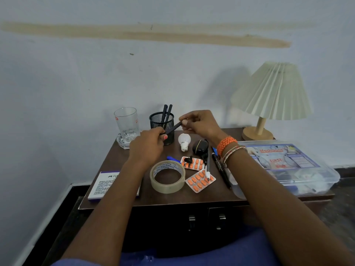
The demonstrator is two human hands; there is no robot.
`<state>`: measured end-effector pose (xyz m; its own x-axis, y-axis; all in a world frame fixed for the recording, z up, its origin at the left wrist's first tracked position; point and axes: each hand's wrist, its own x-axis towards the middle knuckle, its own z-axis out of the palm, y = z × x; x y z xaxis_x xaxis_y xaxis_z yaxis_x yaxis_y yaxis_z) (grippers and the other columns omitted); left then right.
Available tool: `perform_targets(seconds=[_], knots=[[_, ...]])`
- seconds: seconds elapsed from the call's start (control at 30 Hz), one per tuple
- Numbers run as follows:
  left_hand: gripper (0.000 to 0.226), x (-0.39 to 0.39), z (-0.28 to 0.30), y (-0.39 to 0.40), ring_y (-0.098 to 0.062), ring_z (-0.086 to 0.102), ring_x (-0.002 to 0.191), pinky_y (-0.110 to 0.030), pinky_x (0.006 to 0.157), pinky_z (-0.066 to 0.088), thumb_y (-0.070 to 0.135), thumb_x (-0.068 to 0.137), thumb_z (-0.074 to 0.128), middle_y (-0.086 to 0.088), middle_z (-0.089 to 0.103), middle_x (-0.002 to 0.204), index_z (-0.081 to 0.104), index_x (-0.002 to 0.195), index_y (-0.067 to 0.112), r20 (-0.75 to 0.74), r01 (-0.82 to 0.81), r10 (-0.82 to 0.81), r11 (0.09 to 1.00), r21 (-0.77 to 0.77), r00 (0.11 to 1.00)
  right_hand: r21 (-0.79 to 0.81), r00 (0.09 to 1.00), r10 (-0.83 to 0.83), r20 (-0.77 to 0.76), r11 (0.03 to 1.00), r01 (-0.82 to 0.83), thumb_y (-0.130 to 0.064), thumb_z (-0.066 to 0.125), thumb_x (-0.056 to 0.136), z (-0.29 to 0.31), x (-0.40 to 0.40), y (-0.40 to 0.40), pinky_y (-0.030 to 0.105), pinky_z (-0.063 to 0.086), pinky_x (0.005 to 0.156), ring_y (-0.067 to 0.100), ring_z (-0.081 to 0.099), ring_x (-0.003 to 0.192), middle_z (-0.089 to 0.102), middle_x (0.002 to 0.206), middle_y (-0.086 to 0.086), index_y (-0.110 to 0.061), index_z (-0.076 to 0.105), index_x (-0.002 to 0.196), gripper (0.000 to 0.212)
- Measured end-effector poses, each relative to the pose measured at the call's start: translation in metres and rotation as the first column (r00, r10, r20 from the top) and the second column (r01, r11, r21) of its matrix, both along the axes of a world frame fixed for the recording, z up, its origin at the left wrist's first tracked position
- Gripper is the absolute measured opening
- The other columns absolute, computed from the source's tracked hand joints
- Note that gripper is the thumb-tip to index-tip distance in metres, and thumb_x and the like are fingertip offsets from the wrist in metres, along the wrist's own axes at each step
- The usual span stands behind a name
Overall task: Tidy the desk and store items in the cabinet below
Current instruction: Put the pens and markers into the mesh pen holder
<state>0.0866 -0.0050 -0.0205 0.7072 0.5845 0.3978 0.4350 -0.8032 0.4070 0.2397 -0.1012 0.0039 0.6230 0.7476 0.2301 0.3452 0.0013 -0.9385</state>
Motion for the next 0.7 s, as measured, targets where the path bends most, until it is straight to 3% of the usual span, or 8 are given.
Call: perform_targets(seconds=[0.1, 0.17, 0.23, 0.3, 0.37, 0.47, 0.53, 0.7], knots=[[0.016, 0.005, 0.001, -0.003, -0.026, 0.061, 0.083, -0.035, 0.068, 0.045, 0.031, 0.096, 0.047, -0.004, 0.067, 0.089, 0.061, 0.098, 0.024, -0.021, -0.068, 0.069, 0.997, 0.039, 0.997, 0.116, 0.977, -0.121, -0.178, 0.983, 0.143, 0.004, 0.057, 0.09, 0.002, 0.014, -0.008, 0.022, 0.059, 0.068, 0.015, 0.063, 0.069, 0.066, 0.082, 0.013, 0.008, 0.066, 0.103, 0.017], [0.016, 0.007, -0.001, -0.004, -0.027, 0.061, 0.084, -0.036, 0.07, 0.046, 0.032, 0.095, 0.048, -0.004, 0.067, 0.09, 0.062, 0.101, 0.025, -0.026, -0.077, 0.078, 0.996, 0.033, 0.997, 0.149, 0.956, -0.229, -0.184, 0.955, 0.258, 0.003, 0.057, 0.09, 0.003, 0.027, -0.013, 0.02, 0.059, 0.066, 0.014, 0.062, 0.069, 0.065, 0.078, 0.009, 0.008, 0.067, 0.103, 0.017], [0.017, 0.008, -0.003, -0.002, -0.026, 0.062, 0.084, -0.037, 0.07, 0.047, 0.031, 0.095, 0.049, -0.004, 0.068, 0.092, 0.063, 0.103, 0.025, -0.033, -0.07, 0.07, 0.997, 0.018, 0.997, 0.111, 0.924, -0.381, -0.017, 0.918, 0.381, 0.002, 0.058, 0.089, 0.001, 0.039, -0.018, 0.025, 0.06, 0.072, 0.018, 0.065, 0.071, 0.067, 0.079, 0.009, 0.003, 0.07, 0.097, 0.015], [0.017, 0.007, -0.003, -0.001, -0.024, 0.062, 0.085, -0.036, 0.07, 0.047, 0.03, 0.095, 0.049, -0.003, 0.068, 0.092, 0.063, 0.103, 0.024, -0.04, -0.066, 0.066, 0.998, 0.009, 0.997, -0.016, 0.846, -0.451, 0.284, 0.88, 0.475, 0.0, 0.057, 0.086, -0.006, 0.049, -0.02, 0.033, 0.056, 0.084, 0.027, 0.067, 0.084, 0.068, 0.092, 0.014, -0.003, 0.072, 0.092, 0.017], [0.017, 0.007, -0.004, -0.002, -0.024, 0.062, 0.086, -0.037, 0.072, 0.049, 0.03, 0.095, 0.049, -0.002, 0.068, 0.092, 0.063, 0.102, 0.024, -0.047, -0.059, 0.059, 0.998, -0.001, 0.997, -0.288, 0.787, -0.304, 0.537, 0.811, 0.509, -0.003, 0.053, 0.085, -0.014, 0.048, -0.02, 0.036, 0.051, 0.091, 0.034, 0.063, 0.101, 0.062, 0.112, 0.017, -0.005, 0.068, 0.101, 0.022], [0.017, 0.005, -0.005, -0.001, -0.023, 0.061, 0.085, -0.04, 0.074, 0.051, 0.03, 0.095, 0.05, -0.002, 0.068, 0.09, 0.064, 0.101, 0.024, -0.051, -0.052, 0.052, 0.999, -0.004, 0.997, -0.637, 0.768, 0.039, 0.639, 0.587, 0.5, -0.014, 0.05, 0.092, -0.026, 0.037, -0.013, 0.038, 0.047, 0.091, 0.033, 0.057, 0.114, 0.057, 0.126, 0.014, -0.007, 0.056, 0.12, 0.03], [0.017, 0.002, -0.006, 0.001, -0.022, 0.061, 0.086, -0.038, 0.072, 0.05, 0.03, 0.095, 0.05, -0.001, 0.068, 0.09, 0.064, 0.101, 0.024, -0.054, -0.057, 0.056, 0.998, -0.005, 0.997, -0.698, 0.769, 0.108, 0.63, 0.512, 0.5, -0.018, 0.047, 0.095, -0.032, 0.036, -0.007, 0.037, 0.047, 0.09, 0.029, 0.056, 0.115, 0.058, 0.127, 0.011, -0.009, 0.056, 0.123, 0.031], [0.018, -0.001, -0.008, 0.007, -0.021, 0.061, 0.087, -0.037, 0.072, 0.05, 0.032, 0.095, 0.05, 0.0, 0.069, 0.094, 0.064, 0.103, 0.025, -0.05, -0.069, 0.068, 0.998, -0.011, 0.996, -0.687, 0.736, 0.113, 0.667, 0.475, 0.549, -0.016, 0.048, 0.093, -0.035, 0.044, -0.003, 0.042, 0.05, 0.092, 0.031, 0.058, 0.112, 0.059, 0.124, 0.011, -0.009, 0.057, 0.122, 0.031]])
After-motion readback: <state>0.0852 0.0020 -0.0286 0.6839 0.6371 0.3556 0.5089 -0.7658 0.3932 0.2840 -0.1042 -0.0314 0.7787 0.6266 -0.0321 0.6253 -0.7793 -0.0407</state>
